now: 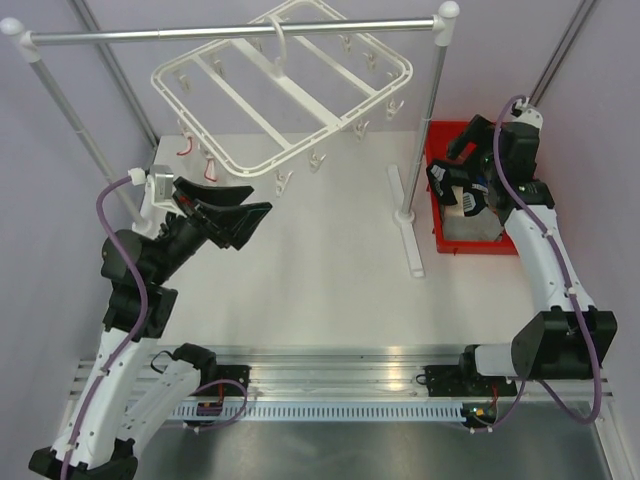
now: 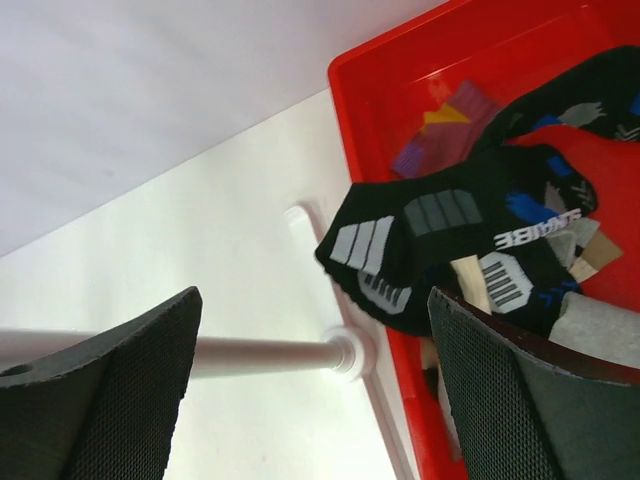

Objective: Remove the socks clipped to the hanger

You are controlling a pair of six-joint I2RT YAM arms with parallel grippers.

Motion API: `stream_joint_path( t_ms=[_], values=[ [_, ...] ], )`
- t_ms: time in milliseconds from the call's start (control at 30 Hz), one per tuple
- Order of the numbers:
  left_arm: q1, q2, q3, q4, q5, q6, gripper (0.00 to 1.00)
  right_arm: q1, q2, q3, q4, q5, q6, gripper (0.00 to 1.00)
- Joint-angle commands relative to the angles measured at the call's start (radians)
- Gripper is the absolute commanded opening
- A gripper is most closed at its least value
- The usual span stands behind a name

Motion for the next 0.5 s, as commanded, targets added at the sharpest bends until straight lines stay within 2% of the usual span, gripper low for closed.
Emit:
stream_joint_path(
  t_ms=[0,167,333,467],
  values=[
    [0.002,-0.034,0.017,-0.11,0.022,0.077,0.8,0.016,-0.058,-0.022,0.032,-0.036,-0.007,0.97],
    [0.002,-0.071,-0.012,-0.179,0.058,0.102,0.81,0.074,-0.127,-0.082,0.031,-0.036,-0.019,0.98],
    [0.0,-0.108,-0.025,-0.277,0.13,0.125,0.81,0.169,-0.237,-0.211,0.042,-0.034,-0.026,0.98],
    [0.002,-0.133,-0.054,-0.369,0.086,0.149,0.81,0.28,-0.334,-0.357,0.069,-0.01,-0.015,0.98]
  ],
)
